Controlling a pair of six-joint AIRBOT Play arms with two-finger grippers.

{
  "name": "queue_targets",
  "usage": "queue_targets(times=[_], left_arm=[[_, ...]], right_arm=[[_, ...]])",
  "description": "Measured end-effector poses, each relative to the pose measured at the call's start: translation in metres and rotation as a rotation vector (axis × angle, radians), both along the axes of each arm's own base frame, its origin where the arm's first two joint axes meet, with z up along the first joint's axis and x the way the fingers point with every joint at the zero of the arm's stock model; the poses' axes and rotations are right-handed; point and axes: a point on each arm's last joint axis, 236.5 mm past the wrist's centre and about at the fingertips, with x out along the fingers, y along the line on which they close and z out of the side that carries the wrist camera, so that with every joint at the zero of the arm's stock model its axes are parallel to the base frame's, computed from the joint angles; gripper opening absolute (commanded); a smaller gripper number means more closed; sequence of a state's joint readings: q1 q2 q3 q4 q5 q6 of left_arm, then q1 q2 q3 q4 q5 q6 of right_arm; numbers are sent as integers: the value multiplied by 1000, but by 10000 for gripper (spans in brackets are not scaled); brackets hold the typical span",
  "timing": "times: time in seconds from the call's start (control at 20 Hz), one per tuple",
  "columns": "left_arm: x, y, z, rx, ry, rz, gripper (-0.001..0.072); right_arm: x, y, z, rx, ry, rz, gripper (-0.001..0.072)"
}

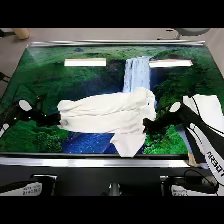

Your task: Fold the shirts.

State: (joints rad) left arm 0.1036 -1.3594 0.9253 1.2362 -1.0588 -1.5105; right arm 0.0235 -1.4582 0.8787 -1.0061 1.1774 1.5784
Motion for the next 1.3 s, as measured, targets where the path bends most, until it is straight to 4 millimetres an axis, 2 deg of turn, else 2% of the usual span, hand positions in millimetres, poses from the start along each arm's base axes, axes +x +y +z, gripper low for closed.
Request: queue_targets(times=[0.1,0.15,0.2,0.25,0.3,0.35,0.4,0.45,0.5,0.55,0.6,0.65,0.7,0.8,0.85,0.9,0.95,1.05,1.1,1.2,1.3], left_arm=[[20,1,35,7,-103,-1,21],[31,3,60,16,-174,-4,21],[46,4,97,29,-280,-12,22],[59,5,142,42,-398,-18,21],[68,6,198,60,-538,-24,21],[71,7,261,83,-694,-23,22],[65,9,329,111,-864,-18,21],[47,10,400,144,-1040,-9,22],[18,12,464,169,-1200,18,22],[-13,13,514,184,-1332,49,21],[-51,13,558,188,-1456,85,21],[-84,12,588,181,-1546,113,21],[-115,11,610,174,-1621,135,21],[-150,11,628,172,-1687,163,22],[-160,12,632,173,-1702,171,21],[-164,12,631,181,-1695,172,22],[-160,13,625,190,-1666,168,22],[-134,16,592,219,-1528,138,22],[-115,18,568,233,-1440,114,22],[-71,22,509,255,-1244,66,22],[-25,27,438,261,-1038,22,22]], right_arm=[[9,6,16,22,-45,9,13],[20,8,33,29,-104,22,14],[35,8,58,27,-189,43,15],[55,6,97,14,-314,70,15],[74,0,144,-18,-457,91,16],[91,-9,205,-71,-639,103,16],[97,-21,278,-137,-840,100,15],[93,-34,348,-201,-1028,75,15],[75,-48,420,-265,-1214,25,16],[48,-61,477,-306,-1358,-38,16],[17,-71,524,-330,-1480,-106,16],[-18,-81,560,-345,-1580,-166,16],[-47,-87,584,-352,-1649,-211,16],[-82,-98,601,-373,-1694,-262,16],[-92,-101,604,-380,-1702,-277,16],[-96,-104,603,-390,-1694,-285,16],[-94,-106,598,-403,-1667,-283,16],[-76,-108,574,-427,-1563,-254,16],[-61,-109,555,-443,-1481,-229,16],[-22,-108,501,-471,-1263,-157,18],[22,-107,437,-485,-1030,-82,18]])
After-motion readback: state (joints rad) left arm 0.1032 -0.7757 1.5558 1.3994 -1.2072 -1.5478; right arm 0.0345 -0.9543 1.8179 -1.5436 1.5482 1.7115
